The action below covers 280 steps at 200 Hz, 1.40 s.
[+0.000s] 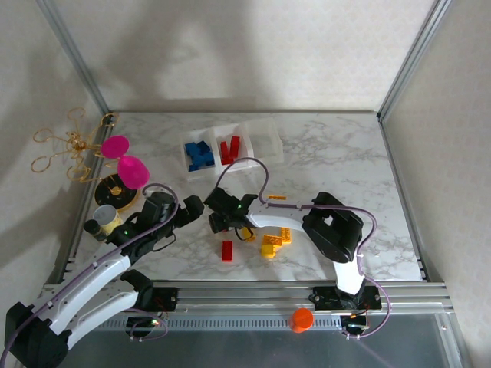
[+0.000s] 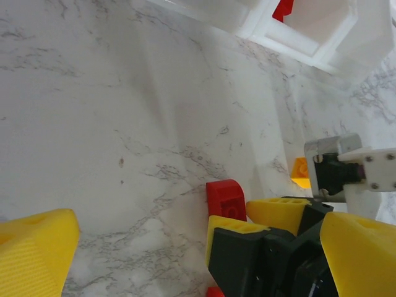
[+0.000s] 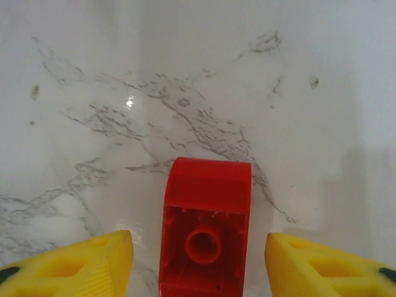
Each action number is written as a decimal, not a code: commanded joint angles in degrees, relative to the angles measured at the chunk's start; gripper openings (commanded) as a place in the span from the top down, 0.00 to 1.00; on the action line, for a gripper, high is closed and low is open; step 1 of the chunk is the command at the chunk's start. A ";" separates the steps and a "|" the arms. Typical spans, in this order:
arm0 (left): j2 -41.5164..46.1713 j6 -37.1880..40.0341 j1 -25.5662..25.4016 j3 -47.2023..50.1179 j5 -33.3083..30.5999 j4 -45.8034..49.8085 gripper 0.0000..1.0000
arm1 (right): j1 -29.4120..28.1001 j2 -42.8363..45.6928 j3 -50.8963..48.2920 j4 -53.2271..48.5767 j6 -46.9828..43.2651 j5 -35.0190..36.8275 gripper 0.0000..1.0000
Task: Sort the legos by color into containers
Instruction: Pick up the lego from the center of the table, then place the lego in the container.
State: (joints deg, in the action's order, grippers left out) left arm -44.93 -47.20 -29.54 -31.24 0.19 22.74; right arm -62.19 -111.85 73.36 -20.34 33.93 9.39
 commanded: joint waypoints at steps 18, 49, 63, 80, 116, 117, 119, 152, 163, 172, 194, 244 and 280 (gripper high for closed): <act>0.72 -0.60 -0.43 0.79 -2.12 1.14 0.00 | -0.82 -2.29 0.45 0.22 -0.33 2.48 0.50; 0.48 -0.44 -0.40 0.57 -2.03 0.43 0.01 | -0.85 -1.94 0.52 0.49 -0.75 2.64 0.62; 0.37 -0.36 -0.34 0.33 -1.95 0.38 0.00 | -0.79 -1.15 0.25 0.92 -0.77 2.98 0.66; 0.25 -0.26 -0.36 -0.30 -1.68 0.43 0.00 | -0.59 -0.46 1.14 0.32 -1.03 3.05 0.69; -0.28 0.35 -0.34 -0.90 -1.76 -0.80 0.00 | 0.98 2.86 1.10 0.83 -1.63 3.44 0.70; -0.35 0.31 -0.34 -0.96 -1.76 -0.78 0.00 | 1.09 2.95 1.09 0.83 -1.65 3.44 0.70; -0.47 0.32 -0.34 -1.04 -1.77 -0.79 0.00 | 1.17 3.20 1.08 0.83 -1.67 3.49 0.70; -2.02 0.79 -0.34 -2.00 -1.23 -3.21 0.00 | 4.11 5.78 1.22 1.80 -3.45 4.64 0.69; -2.68 0.88 -0.34 -2.60 -1.35 -3.74 0.00 | 5.32 6.01 2.16 1.53 -4.21 5.10 0.69; -3.50 1.05 -0.34 -3.13 -1.33 -4.44 0.00 | 6.38 6.19 2.72 1.83 -5.00 5.73 0.69; -5.51 1.62 -0.34 -4.15 -1.29 -6.32 0.00 | 9.17 6.02 4.63 3.15 -6.96 7.13 0.69; -10.29 1.82 -0.34 -6.88 -1.43 -10.77 0.00 | 14.81 2.01 11.45 5.72 -11.43 8.60 0.69; -13.87 2.05 -0.34 -9.01 -2.64 -12.77 0.00 | 19.06 -2.00 16.56 7.68 -13.68 8.17 0.69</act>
State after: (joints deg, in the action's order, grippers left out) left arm -57.21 -46.13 -29.54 -37.82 -0.56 13.08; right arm -45.41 -110.41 86.26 -14.76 23.22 16.12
